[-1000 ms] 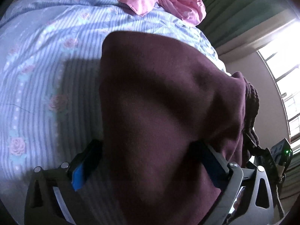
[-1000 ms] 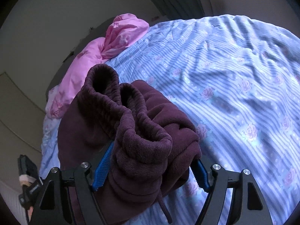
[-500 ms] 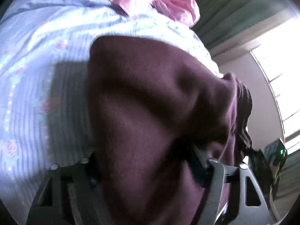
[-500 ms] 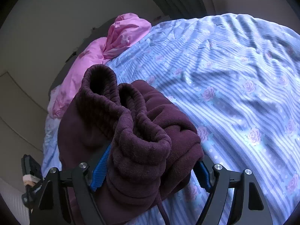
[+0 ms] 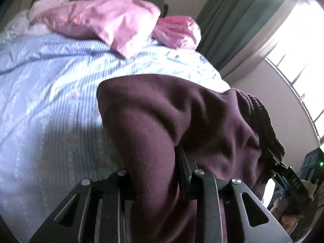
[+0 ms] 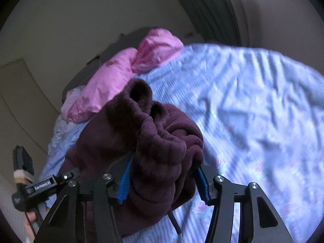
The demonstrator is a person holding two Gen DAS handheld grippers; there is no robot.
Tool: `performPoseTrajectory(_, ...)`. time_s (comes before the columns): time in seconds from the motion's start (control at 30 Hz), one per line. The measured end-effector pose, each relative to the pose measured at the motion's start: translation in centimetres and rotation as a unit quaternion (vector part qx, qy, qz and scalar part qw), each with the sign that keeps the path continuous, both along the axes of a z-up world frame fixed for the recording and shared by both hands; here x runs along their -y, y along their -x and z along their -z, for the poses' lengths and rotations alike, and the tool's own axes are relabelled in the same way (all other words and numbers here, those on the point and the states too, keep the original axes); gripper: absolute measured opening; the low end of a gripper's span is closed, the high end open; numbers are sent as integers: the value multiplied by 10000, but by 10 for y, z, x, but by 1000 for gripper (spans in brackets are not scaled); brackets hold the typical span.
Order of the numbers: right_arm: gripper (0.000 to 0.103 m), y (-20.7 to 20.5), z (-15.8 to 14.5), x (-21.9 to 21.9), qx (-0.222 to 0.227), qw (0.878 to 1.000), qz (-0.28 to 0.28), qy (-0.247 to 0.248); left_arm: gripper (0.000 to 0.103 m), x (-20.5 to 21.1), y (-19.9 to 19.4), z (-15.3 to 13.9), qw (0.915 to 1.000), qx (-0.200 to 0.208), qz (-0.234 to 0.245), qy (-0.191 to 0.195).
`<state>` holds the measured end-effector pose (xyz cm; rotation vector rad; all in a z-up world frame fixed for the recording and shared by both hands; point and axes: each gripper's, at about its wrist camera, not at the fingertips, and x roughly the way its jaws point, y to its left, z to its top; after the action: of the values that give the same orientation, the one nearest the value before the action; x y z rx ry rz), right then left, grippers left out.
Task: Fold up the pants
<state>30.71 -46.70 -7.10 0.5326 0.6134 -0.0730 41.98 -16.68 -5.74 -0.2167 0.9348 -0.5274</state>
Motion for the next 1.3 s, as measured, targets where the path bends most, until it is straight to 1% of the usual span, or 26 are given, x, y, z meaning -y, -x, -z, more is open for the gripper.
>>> performPoseTrajectory(0.13, 52, 15, -27, -3, 322, 9994, -50, 63, 28, -8, 21, -33, 9985, 537, 36, 0)
performPoseTrajectory(0.17, 52, 20, -36, -7, 416, 9990, -75, 138, 28, -14, 28, -45, 9978, 665, 25, 55)
performPoseTrajectory(0.3, 52, 40, -77, -30, 828, 9955, -228, 393, 28, -44, 49, -79, 9949, 976, -49, 236)
performPoseTrajectory(0.4, 52, 51, -111, -58, 1065, 9917, -420, 592, 28, -78, 68, -104, 9917, 1228, -222, 306)
performPoseTrajectory(0.47, 52, 54, -127, -75, 1170, 9894, -554, 655, 28, -104, 78, -116, 9897, 1342, -367, 345)
performPoseTrajectory(0.53, 52, 56, -145, -100, 1284, 9863, -745, 726, 28, -138, 88, -129, 9869, 1467, -563, 356)
performPoseTrajectory(0.63, 52, 57, -164, -145, 1368, 9813, -1065, 840, 28, -187, 100, -140, 9835, 1580, -820, 310)
performPoseTrajectory(0.7, 52, 53, -174, -185, 1389, 9774, -1344, 856, 28, -232, 108, -146, 9807, 1631, -1056, 232)
performPoseTrajectory(0.73, 52, 52, -176, -197, 1401, 9761, -1432, 839, 28, -247, 112, -148, 9797, 1640, -1134, 196)
performPoseTrajectory(0.8, 52, 48, -181, -240, 1454, 9716, -1688, 794, 28, -292, 121, -150, 9754, 1693, -1408, 53)
performPoseTrajectory(0.83, 52, 47, -181, -255, 1472, 9701, -1771, 768, 28, -307, 125, -151, 9740, 1700, -1496, 8)
performPoseTrajectory(0.87, 52, 45, -181, -274, 1487, 9680, -1886, 722, 28, -334, 130, -151, 9713, 1708, -1652, -74)
performPoseTrajectory(0.93, 52, 39, -178, -314, 1486, 9643, -2113, 576, 28, -372, 138, -152, 9675, 1706, -1855, -192)
performPoseTrajectory(0.97, 52, 35, -174, -340, 1469, 9617, -2263, 478, 28, -400, 142, -152, 9640, 1714, -2009, -329)
performPoseTrajectory(1.0, 52, 31, -171, -362, 1439, 9595, -2389, 406, 28, -414, 147, -152, 9619, 1719, -2084, -418)
performPoseTrajectory(1.03, 52, 27, -167, -381, 1409, 9570, -2512, 341, 28, -440, 151, -150, 9579, 1722, -2228, -560)
performPoseTrajectory(1.1, 52, 19, -157, -424, 1335, 9515, -2763, 208, 28, -480, 153, -146, 9522, 1685, -2445, -724)
performPoseTrajectory(1.13, 52, 13, -152, -445, 1286, 9485, -2893, 142, 28, -494, 153, -144, 9501, 1664, -2522, -779)
performPoseTrajectory(1.17, 52, 5, -146, -472, 1221, 9446, -3047, 49, 28, -518, 152, -141, 9463, 1622, -2651, -893)
performPoseTrajectory(1.3, 52, -18, -127, -550, 1052, 9307, -3500, -185, 28, -587, 142, -129, 9355, 1503, -2974, -1178)
